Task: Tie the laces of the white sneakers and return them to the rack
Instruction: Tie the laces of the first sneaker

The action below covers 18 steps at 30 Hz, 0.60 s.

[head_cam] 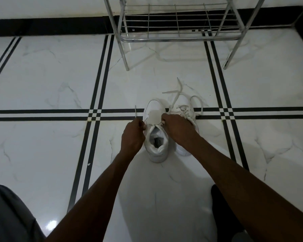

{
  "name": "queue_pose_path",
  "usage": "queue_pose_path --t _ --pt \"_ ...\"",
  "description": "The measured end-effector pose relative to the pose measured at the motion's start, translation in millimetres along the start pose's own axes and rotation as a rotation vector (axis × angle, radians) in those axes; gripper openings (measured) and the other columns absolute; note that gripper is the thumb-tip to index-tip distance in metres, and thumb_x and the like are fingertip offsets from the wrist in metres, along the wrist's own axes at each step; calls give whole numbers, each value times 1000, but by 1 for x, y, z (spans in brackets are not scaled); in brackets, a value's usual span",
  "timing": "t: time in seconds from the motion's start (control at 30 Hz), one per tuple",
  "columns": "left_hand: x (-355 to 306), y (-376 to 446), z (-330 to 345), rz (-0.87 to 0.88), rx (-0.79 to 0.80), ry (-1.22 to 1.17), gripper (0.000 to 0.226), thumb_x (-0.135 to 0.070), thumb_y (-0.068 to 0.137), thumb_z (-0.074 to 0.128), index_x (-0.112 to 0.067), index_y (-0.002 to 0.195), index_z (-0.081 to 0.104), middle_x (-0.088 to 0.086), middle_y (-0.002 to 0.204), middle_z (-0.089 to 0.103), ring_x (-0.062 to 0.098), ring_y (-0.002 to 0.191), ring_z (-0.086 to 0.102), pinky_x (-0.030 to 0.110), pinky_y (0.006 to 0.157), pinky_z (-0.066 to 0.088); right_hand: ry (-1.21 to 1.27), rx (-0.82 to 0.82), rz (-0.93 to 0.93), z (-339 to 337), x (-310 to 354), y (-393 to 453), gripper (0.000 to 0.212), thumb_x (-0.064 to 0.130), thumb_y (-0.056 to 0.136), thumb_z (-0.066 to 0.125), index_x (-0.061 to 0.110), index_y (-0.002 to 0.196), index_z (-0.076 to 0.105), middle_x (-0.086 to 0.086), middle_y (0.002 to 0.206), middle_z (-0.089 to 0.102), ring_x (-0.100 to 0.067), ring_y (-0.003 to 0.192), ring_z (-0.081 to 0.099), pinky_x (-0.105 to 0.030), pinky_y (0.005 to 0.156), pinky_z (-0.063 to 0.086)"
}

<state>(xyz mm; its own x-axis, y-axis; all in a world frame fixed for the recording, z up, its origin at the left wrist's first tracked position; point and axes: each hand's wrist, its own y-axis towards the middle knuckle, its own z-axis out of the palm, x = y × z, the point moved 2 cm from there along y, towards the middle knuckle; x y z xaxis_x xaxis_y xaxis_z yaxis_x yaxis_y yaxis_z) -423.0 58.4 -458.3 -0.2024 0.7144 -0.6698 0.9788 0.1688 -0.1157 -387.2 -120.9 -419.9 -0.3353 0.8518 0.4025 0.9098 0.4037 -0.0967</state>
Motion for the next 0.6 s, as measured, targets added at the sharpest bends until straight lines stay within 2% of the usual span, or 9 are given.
queue_pose_path --t 0.1,0.2,0.27,0.3,0.37,0.47,0.5,0.53,0.6 --pt "1 2 -4 269 -27 360 29 10 77 57 -11 96 58 7 83 72 34 82 58 41 70 42 -50 -34 -37 -1 1 -3 14 12 92 47 7 91 60 -14 84 67 -28 76 65 -35 59 43" --pt "3 5 -5 399 -46 524 47 15 64 62 -11 102 65 6 85 76 37 81 62 41 72 43 -116 -101 -38 0 1 -5 20 10 88 43 6 86 62 -18 84 65 -32 76 64 -33 57 37" --pt "1 3 -6 444 -80 626 52 13 59 67 -13 103 72 5 82 77 35 82 64 41 73 46 -149 -112 -42 2 4 -8 18 10 85 47 5 79 63 -19 79 64 -34 74 64 -35 55 39" --pt "0 2 -7 453 -95 664 50 12 59 68 -16 100 74 4 78 76 34 82 63 41 74 45 -175 -116 -54 2 6 -11 11 7 82 56 5 73 63 -18 72 64 -35 69 64 -36 53 43" --pt "-3 1 -12 444 -111 699 43 12 59 68 -19 88 72 1 71 73 32 81 59 42 75 42 -205 -167 -64 2 9 -15 13 4 71 70 7 61 62 -14 58 61 -33 55 63 -33 46 46" --pt "-2 -2 -17 418 -145 730 39 13 58 66 -21 78 66 -4 68 71 30 80 57 42 77 35 -178 -219 -69 3 6 -16 31 19 79 42 8 55 59 -11 52 59 -30 53 61 -31 42 44" --pt "-1 -2 -18 395 -156 720 39 13 59 66 -22 77 67 -5 68 71 29 80 57 41 78 32 -175 -222 -58 4 5 -15 34 20 77 38 7 53 58 -11 50 58 -30 53 61 -30 42 43" --pt "0 -3 -18 367 -155 703 39 12 60 66 -22 77 68 -5 69 72 28 82 58 42 80 31 -185 -190 -25 4 5 -14 30 17 74 42 7 50 58 -11 48 58 -29 52 61 -30 42 43" --pt "1 -4 -17 301 -137 655 39 12 64 64 -24 79 71 -4 72 74 27 86 59 43 82 32 -223 -126 30 6 8 -17 17 5 63 68 5 49 59 -14 49 58 -31 50 61 -31 43 46"
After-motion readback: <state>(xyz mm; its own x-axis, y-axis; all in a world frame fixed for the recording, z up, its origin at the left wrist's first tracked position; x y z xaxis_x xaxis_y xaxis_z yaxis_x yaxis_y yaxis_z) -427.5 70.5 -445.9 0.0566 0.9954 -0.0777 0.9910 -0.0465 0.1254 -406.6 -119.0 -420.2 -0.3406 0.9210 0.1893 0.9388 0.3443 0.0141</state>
